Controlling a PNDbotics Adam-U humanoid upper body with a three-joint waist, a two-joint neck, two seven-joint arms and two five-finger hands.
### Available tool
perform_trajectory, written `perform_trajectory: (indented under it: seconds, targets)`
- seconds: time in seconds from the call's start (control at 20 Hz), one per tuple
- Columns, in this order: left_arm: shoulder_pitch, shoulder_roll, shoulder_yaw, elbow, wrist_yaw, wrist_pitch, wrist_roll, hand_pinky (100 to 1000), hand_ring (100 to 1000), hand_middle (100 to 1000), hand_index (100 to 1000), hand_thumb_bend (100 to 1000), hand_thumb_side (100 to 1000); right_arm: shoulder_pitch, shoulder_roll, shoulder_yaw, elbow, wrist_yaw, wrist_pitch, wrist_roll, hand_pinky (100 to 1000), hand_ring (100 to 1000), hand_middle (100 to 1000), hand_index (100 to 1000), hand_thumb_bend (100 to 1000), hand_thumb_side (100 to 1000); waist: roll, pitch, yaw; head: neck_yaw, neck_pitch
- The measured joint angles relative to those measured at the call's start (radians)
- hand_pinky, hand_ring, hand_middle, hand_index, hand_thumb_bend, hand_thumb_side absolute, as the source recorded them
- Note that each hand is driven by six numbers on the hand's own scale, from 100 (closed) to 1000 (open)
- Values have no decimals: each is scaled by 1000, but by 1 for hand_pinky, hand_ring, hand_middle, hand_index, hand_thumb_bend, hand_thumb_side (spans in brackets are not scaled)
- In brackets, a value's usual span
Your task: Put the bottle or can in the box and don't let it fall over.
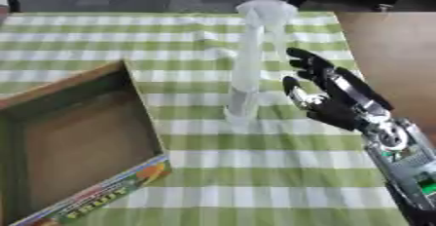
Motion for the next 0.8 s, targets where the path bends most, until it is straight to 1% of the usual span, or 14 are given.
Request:
perform_trajectory:
  seconds: [0.25, 0.55, 0.8]
  targets:
    - [0, 0, 0, 0, 0, 2, -2, 914, 833, 934, 838, 100, 815, -20, 13, 19, 8, -5, 13, 21, 984, 1000, 1000, 1000, 100, 625, 0, 0, 2, -3, -1]
    - [0, 0, -5, 0, 0, 2, -3, 914, 832, 934, 838, 100, 815, -37, 26, 43, 12, -33, 22, 60, 987, 1000, 1000, 1000, 100, 636, 0, 1, 5, -4, -8]
    - [-2, 0, -5, 0, 0, 3, -6, 914, 832, 934, 838, 100, 816, -49, 38, 50, 12, -55, 25, 73, 988, 1000, 1000, 1000, 100, 643, 0, 1, 6, -5, -9]
